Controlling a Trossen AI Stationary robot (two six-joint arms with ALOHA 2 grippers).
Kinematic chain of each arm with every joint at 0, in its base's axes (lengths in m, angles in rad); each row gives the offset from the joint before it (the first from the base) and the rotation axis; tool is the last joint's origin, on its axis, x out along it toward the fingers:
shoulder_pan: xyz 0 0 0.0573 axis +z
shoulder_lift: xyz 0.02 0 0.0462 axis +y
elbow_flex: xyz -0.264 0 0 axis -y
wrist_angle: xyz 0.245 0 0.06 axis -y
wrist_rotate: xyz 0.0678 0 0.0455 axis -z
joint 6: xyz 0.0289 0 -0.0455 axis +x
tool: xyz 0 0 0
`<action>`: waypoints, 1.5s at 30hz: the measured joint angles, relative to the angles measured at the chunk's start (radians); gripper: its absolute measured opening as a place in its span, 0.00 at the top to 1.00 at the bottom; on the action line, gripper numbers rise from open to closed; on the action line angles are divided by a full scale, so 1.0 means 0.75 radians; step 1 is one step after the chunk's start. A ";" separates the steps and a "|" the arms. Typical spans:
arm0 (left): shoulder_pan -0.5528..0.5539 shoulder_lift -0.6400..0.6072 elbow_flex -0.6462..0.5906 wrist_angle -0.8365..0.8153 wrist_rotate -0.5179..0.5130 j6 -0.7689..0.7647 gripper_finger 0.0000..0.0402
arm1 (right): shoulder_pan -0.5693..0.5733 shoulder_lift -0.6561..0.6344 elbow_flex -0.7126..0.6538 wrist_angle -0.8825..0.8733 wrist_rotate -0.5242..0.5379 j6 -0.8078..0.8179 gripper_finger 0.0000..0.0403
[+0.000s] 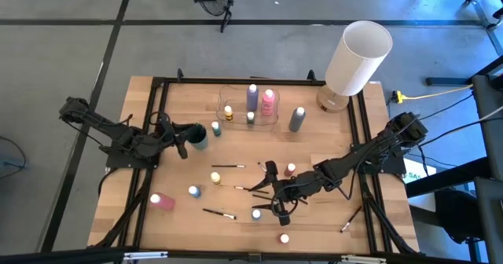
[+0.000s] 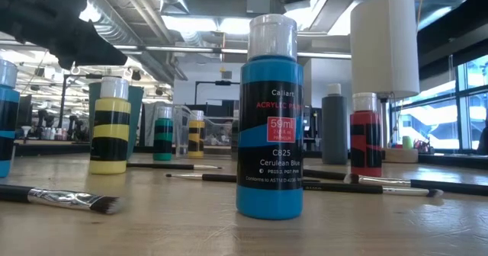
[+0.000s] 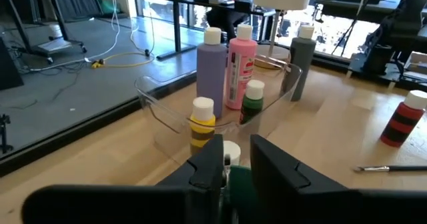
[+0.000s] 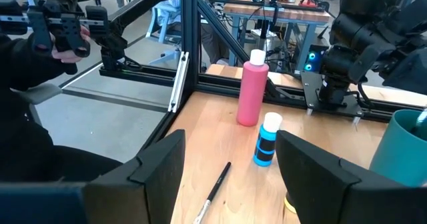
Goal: Pick & Place Paint Supplies
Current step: Put the pink paint bottle into the transparent bin
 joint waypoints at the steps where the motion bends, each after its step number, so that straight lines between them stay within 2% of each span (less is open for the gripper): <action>1: 0.000 0.004 0.000 0.000 0.000 0.000 0.81 | 0.000 0.000 0.000 0.000 0.000 0.000 0.41; 7: 0.000 0.012 0.000 0.026 0.006 -0.001 0.74 | 0.000 0.000 0.000 0.000 0.000 0.000 0.41; 10: 0.000 0.010 0.011 0.185 0.111 0.011 0.71 | 0.000 0.000 0.000 0.000 0.000 0.000 0.41; 14: -0.001 0.009 0.077 0.429 0.287 0.234 0.69 | 0.000 0.000 0.000 -0.001 0.000 0.000 0.41; 17: -0.012 0.010 0.117 0.519 0.405 0.429 0.68 | -0.001 0.001 0.000 -0.015 0.000 0.000 0.41; 21: -0.020 0.010 0.122 0.639 0.431 0.442 0.68 | 0.000 0.001 0.000 -0.025 0.000 0.001 0.41; 28: -0.021 0.022 0.122 0.588 0.500 0.499 0.68 | 0.000 0.001 0.000 -0.031 0.000 0.011 0.41; 37: -0.019 0.020 0.122 0.605 0.858 0.679 0.62 | -0.020 0.001 0.000 -0.055 0.001 0.038 0.41; 45: -0.019 0.020 0.122 0.599 0.870 0.719 0.60 | -0.034 0.001 0.000 -0.061 0.001 0.081 0.41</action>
